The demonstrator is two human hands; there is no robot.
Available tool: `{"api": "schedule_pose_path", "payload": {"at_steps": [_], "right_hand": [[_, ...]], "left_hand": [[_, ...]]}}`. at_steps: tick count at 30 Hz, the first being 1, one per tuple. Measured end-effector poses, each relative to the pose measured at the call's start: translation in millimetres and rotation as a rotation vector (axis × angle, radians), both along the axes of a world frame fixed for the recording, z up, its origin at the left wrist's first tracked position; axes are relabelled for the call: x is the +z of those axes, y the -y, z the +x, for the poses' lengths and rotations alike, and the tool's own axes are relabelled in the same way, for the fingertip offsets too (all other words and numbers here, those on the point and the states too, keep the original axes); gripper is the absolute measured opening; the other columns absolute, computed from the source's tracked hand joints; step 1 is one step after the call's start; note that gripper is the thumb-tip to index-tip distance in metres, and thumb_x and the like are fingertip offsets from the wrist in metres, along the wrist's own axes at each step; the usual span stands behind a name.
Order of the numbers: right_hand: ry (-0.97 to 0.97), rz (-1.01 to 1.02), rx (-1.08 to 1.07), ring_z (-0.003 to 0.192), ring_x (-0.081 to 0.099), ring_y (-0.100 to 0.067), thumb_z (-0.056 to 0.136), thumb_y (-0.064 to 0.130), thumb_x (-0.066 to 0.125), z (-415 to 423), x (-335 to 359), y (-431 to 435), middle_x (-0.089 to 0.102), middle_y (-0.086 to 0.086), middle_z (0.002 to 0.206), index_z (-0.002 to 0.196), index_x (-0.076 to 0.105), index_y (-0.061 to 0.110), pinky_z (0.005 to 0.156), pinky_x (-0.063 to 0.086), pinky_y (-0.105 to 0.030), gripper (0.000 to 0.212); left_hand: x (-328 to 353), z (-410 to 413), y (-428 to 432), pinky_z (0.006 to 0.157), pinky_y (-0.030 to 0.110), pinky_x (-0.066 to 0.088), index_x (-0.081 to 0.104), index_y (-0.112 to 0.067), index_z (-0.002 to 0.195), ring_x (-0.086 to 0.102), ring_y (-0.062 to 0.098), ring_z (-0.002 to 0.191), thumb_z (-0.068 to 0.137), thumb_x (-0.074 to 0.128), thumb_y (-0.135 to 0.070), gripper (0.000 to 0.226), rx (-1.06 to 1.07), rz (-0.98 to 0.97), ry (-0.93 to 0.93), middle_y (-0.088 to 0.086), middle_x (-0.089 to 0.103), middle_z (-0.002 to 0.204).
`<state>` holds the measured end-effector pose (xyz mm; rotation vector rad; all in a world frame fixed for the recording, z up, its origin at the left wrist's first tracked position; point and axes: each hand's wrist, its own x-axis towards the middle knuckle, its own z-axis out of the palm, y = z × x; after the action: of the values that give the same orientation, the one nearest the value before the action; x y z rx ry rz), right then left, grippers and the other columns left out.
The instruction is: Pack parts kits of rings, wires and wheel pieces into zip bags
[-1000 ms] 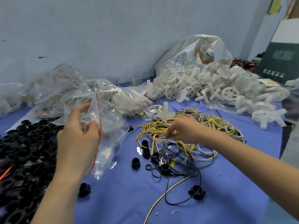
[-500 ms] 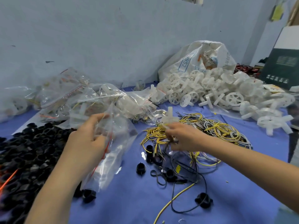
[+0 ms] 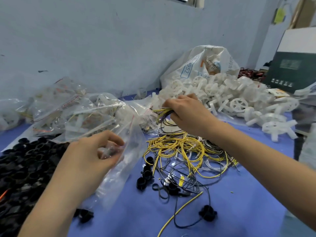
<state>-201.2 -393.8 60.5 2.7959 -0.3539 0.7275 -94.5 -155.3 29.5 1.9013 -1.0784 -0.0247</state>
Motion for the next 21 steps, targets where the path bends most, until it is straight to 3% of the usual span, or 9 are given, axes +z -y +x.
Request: {"api": "schedule_pose_path", "payload": {"at_steps": [2,4,7,10,12,14,16,18,21], "right_hand": [[0.041,-0.036,0.033,0.106,0.053,-0.024,0.094,0.012,0.043,-4,2,1,0.066,0.002,0.114,0.122,0.055,0.016,0.096,0.03,-0.042,0.031],[0.199,-0.042,0.183,0.101,0.055,-0.028,0.087,0.002,0.05,-8,7,1,0.068,-0.002,0.105,0.115,0.063,0.01,0.089,0.035,-0.045,0.032],[0.592,0.027,0.373,0.086,0.056,-0.032,0.074,-0.014,0.047,-18,19,1,0.065,-0.011,0.087,0.1,0.068,0.003,0.075,0.042,-0.038,0.037],[1.002,0.428,0.403,0.087,0.059,-0.033,0.074,-0.017,0.035,-22,29,-8,0.061,-0.012,0.093,0.097,0.058,0.018,0.077,0.049,-0.047,0.048],[1.228,1.016,0.487,0.082,0.06,-0.027,0.084,-0.013,0.031,-18,40,-17,0.06,-0.01,0.093,0.093,0.054,0.021,0.078,0.05,-0.056,0.043],[1.154,1.724,0.606,0.07,0.061,-0.02,0.086,-0.008,0.035,-14,46,-29,0.061,-0.004,0.081,0.088,0.054,0.02,0.072,0.054,-0.045,0.034],[0.816,2.215,0.807,0.052,0.055,-0.013,0.075,-0.002,0.042,-11,41,-48,0.056,0.0,0.065,0.081,0.052,0.018,0.058,0.052,-0.026,0.023],[0.485,2.439,0.949,0.037,0.046,-0.008,0.07,0.005,0.042,-7,22,-73,0.05,0.002,0.055,0.082,0.05,0.017,0.047,0.043,-0.018,0.018],[0.214,2.522,0.838,0.031,0.04,-0.009,0.081,0.011,0.038,-3,-8,-106,0.044,0.002,0.05,0.082,0.052,0.013,0.046,0.042,-0.019,0.014]], "left_hand": [[2,-4,1,0.057,0.02,0.044,0.064,-0.044,0.082,0.054,0.007,0.05,0.061,0.088,-0.02,0.041,-0.021,0.045,-0.007,-0.021,0.066,0.075],[5,-9,4,0.053,0.012,0.041,0.065,-0.048,0.086,0.051,0.004,0.048,0.058,0.09,-0.024,0.044,-0.054,0.087,-0.002,-0.027,0.064,0.073],[3,-15,8,0.052,0.007,0.036,0.051,-0.05,0.121,0.045,0.001,0.043,0.069,0.085,-0.021,0.068,-0.117,0.157,0.04,-0.04,0.056,0.074],[0,-19,10,0.052,0.008,0.037,0.031,-0.055,0.135,0.049,0.002,0.041,0.084,0.071,-0.016,0.076,-0.172,0.222,0.058,-0.045,0.05,0.092],[-2,-19,11,0.047,0.008,0.033,0.023,-0.056,0.136,0.051,0.004,0.037,0.09,0.061,-0.011,0.075,-0.198,0.228,0.011,-0.038,0.052,0.091],[-2,-22,13,0.047,0.009,0.035,0.024,-0.055,0.135,0.054,0.005,0.037,0.092,0.057,-0.01,0.07,-0.209,0.211,-0.03,-0.032,0.054,0.088],[-4,-23,18,0.053,0.011,0.039,0.03,-0.053,0.135,0.058,0.005,0.041,0.093,0.058,-0.014,0.063,-0.205,0.183,-0.04,-0.025,0.057,0.085],[-6,-26,24,0.059,0.018,0.047,0.047,-0.052,0.13,0.059,0.004,0.044,0.091,0.062,-0.018,0.053,-0.191,0.153,-0.061,-0.02,0.062,0.077],[-13,-29,28,0.042,0.027,0.048,0.07,-0.038,0.078,0.057,0.011,0.037,0.088,0.062,0.002,0.042,-0.232,0.067,-0.235,-0.01,0.063,0.053]]}}
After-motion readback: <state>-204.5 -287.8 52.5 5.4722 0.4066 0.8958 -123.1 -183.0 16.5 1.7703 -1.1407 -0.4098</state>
